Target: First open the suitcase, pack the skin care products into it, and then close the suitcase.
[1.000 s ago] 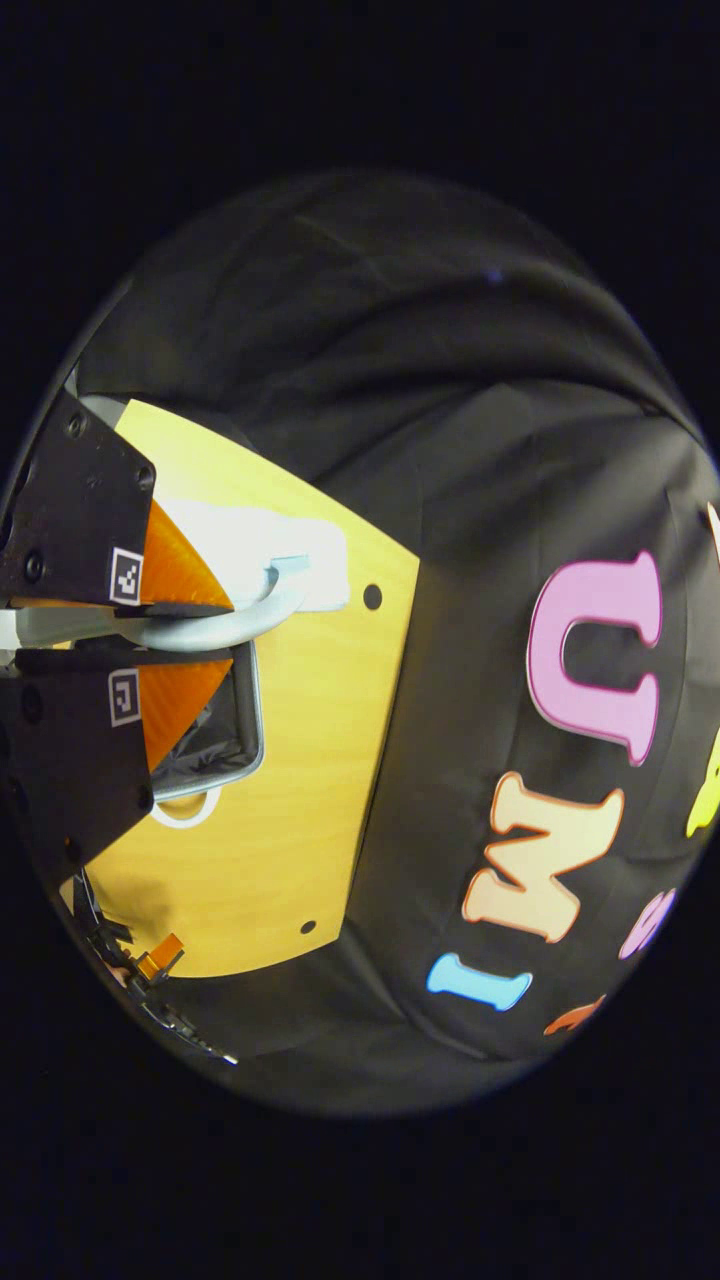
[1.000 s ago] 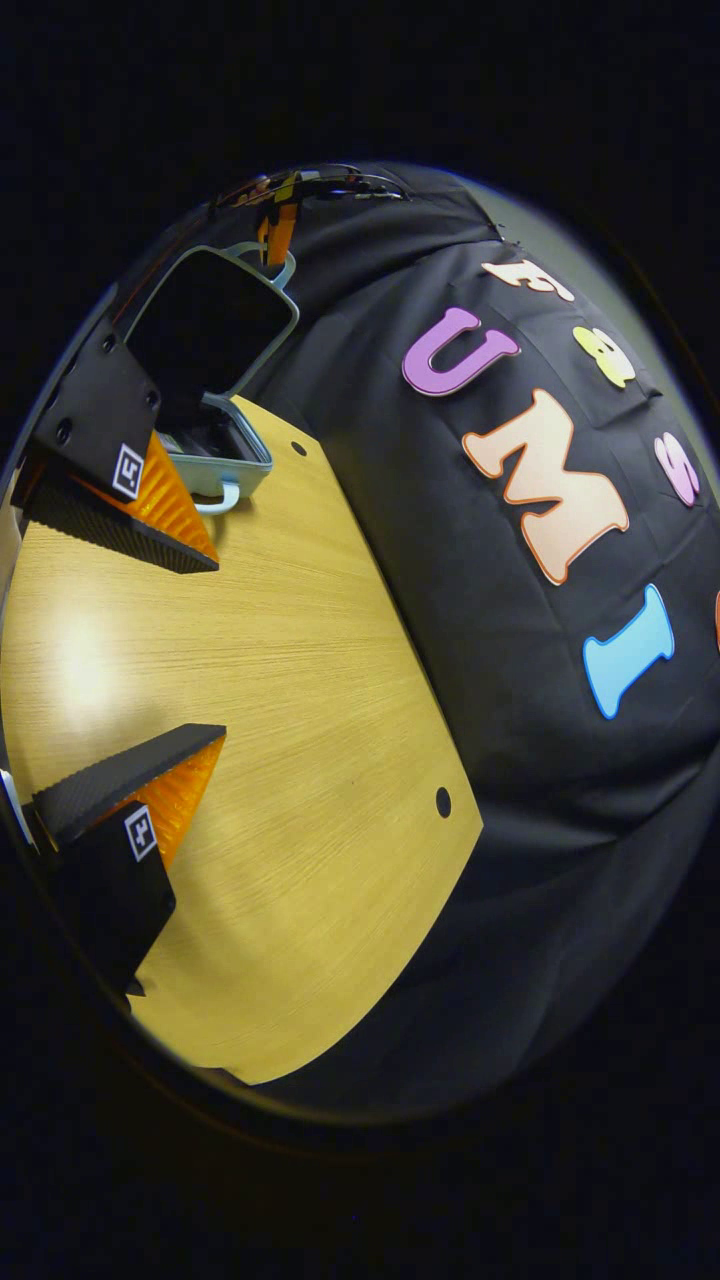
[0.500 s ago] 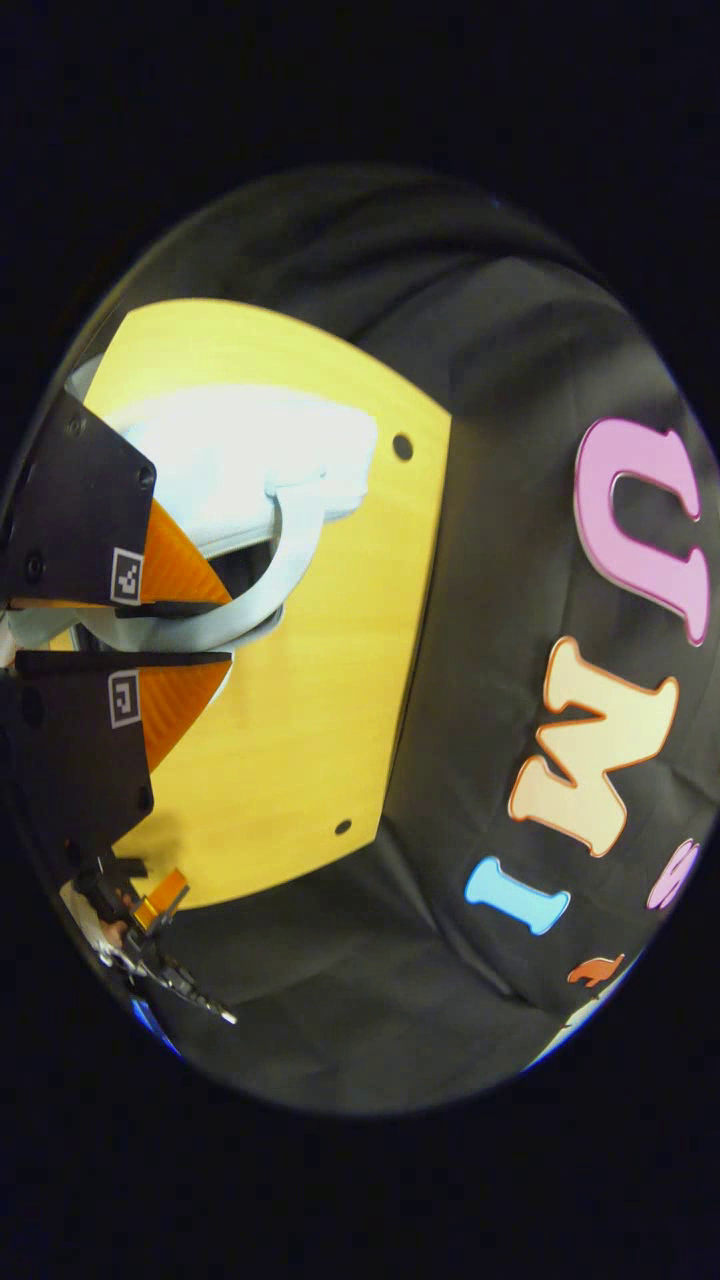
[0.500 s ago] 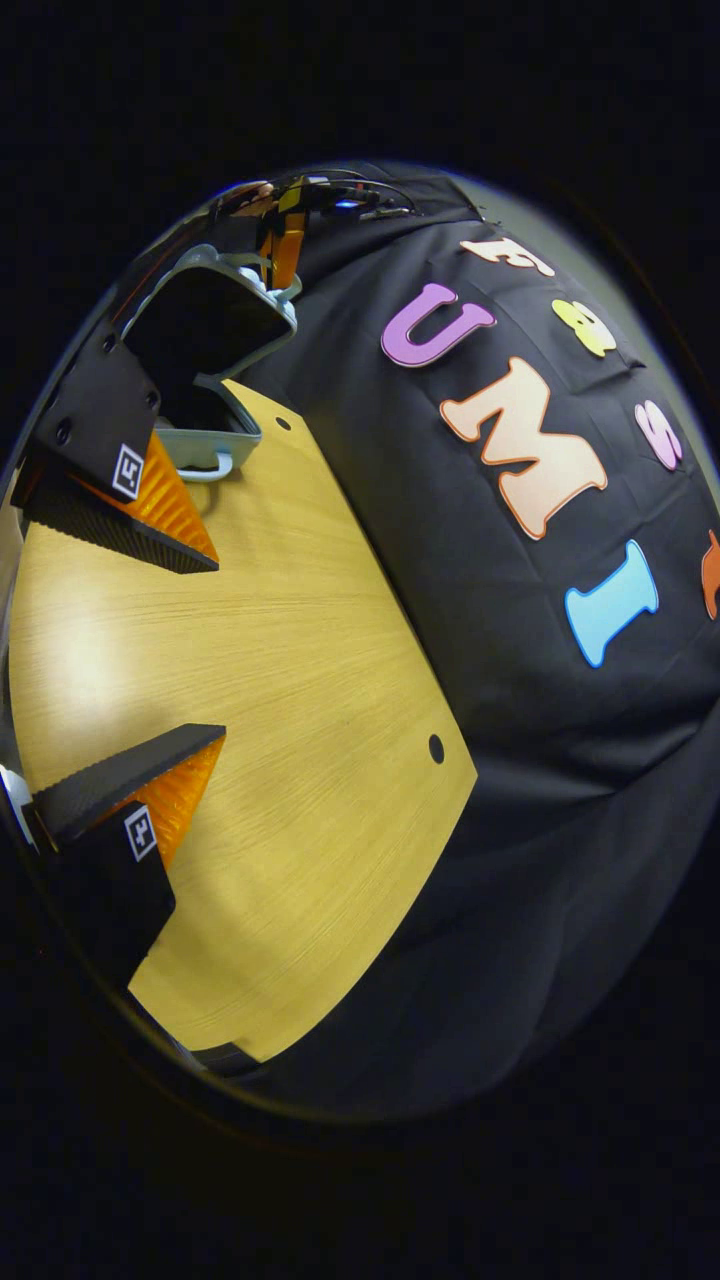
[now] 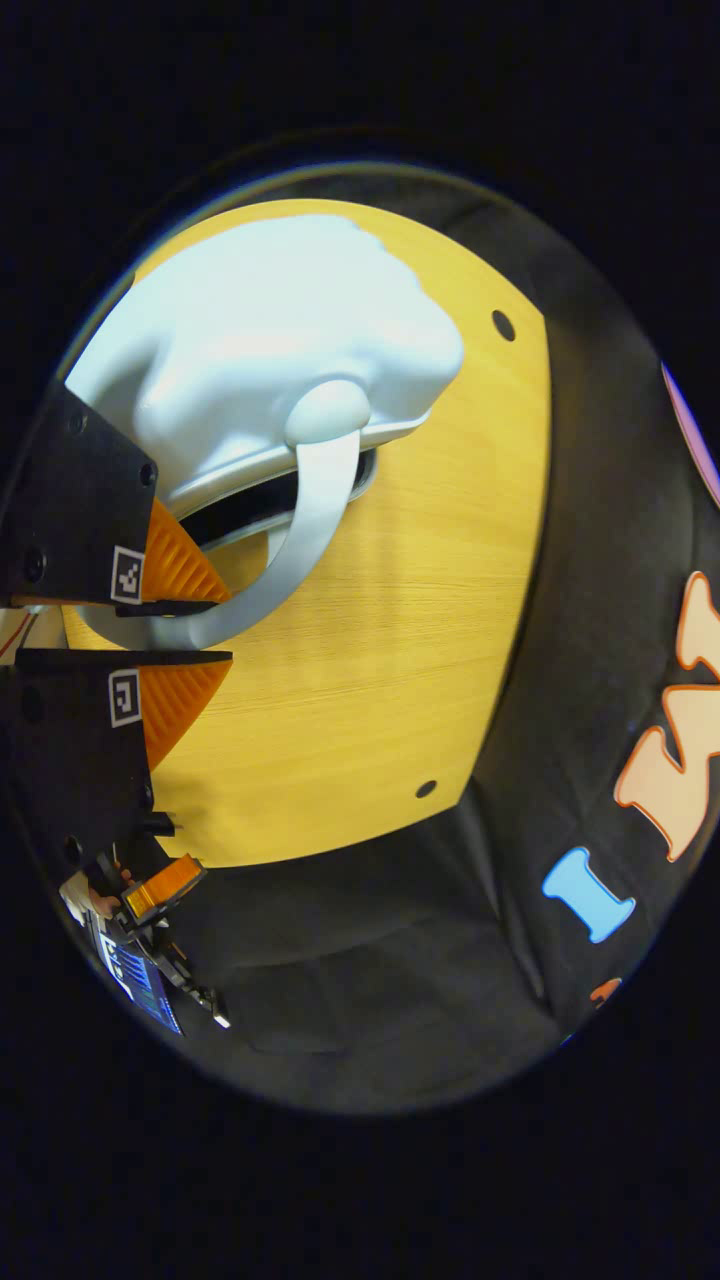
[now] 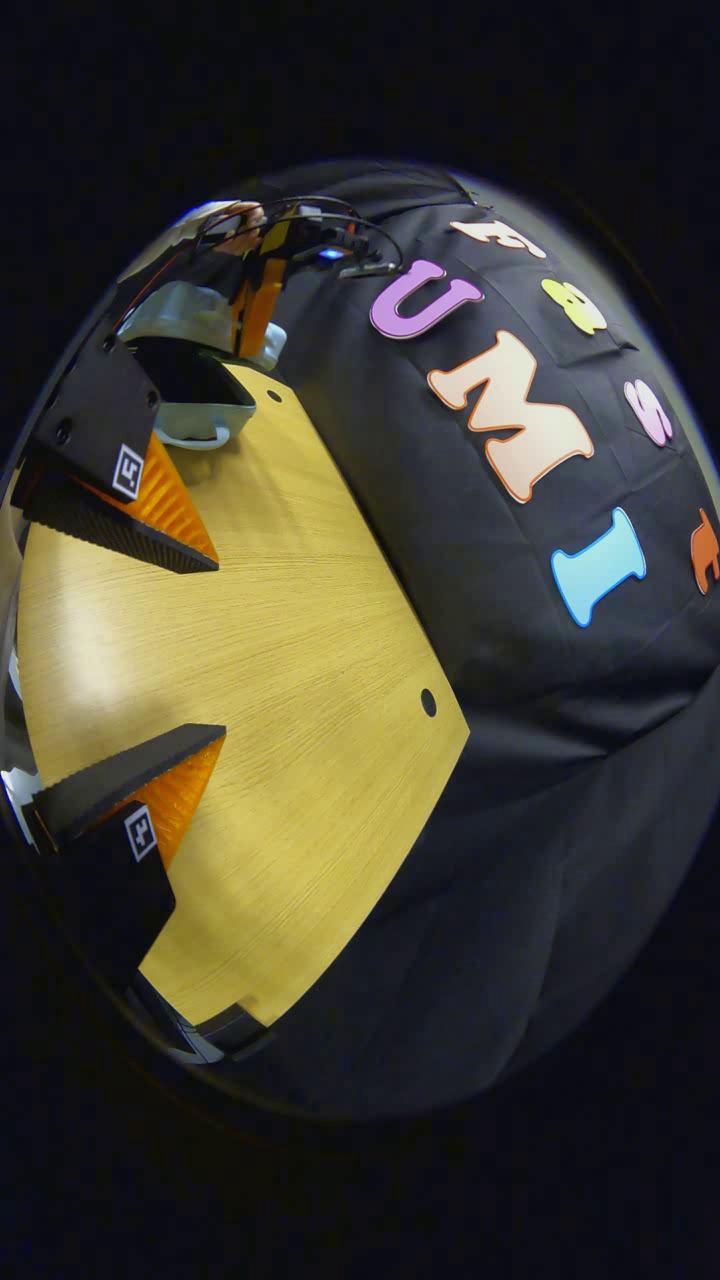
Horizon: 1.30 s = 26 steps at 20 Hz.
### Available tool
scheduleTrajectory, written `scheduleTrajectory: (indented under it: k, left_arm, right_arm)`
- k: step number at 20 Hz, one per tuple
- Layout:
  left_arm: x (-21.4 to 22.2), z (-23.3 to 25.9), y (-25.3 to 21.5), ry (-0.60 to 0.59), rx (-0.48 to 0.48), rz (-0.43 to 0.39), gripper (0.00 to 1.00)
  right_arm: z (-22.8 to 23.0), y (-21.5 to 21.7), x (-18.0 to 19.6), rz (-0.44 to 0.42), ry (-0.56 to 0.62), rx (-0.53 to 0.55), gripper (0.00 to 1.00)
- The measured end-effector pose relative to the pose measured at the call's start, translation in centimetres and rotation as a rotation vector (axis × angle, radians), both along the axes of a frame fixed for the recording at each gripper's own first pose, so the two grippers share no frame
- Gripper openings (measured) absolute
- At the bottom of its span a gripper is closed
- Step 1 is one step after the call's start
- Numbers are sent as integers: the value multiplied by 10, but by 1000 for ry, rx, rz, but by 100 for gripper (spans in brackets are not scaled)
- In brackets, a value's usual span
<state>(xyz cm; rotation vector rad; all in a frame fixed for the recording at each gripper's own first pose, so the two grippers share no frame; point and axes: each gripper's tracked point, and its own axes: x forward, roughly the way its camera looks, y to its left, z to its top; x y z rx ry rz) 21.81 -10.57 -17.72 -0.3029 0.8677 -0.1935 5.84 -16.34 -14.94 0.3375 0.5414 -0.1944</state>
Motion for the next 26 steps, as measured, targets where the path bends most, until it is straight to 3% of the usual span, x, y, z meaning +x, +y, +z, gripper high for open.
scheduleTrajectory:
  k: [9, 11, 13, 14, 15, 16, 26]
  left_arm:
    - [6, -45, 6, 176, 105, 71, 11]
    - [7, -46, -2, 171, 101, 76, 23]
    - [9, -45, -14, 147, 138, 64, 52]
    - [7, -41, -17, 132, 175, 60, 73]
    - [1, -35, -14, 117, 224, 65, 82]
    - [-6, -26, -11, 103, 259, 67, 97]
    - [-74, -7, -60, 32, 257, 21, 95]
  right_arm:
    - [13, 1, 16, 52, -23, -27, 94]
    - [17, 2, 22, 77, -32, -31, 94]
    - [21, 3, 28, 104, -42, -31, 94]
    - [23, 3, 31, 118, -47, -31, 94]
    - [25, 4, 33, 130, -52, -32, 94]
    - [28, 3, 35, 141, -58, -31, 94]
    - [62, 9, 42, 239, -147, -25, 94]
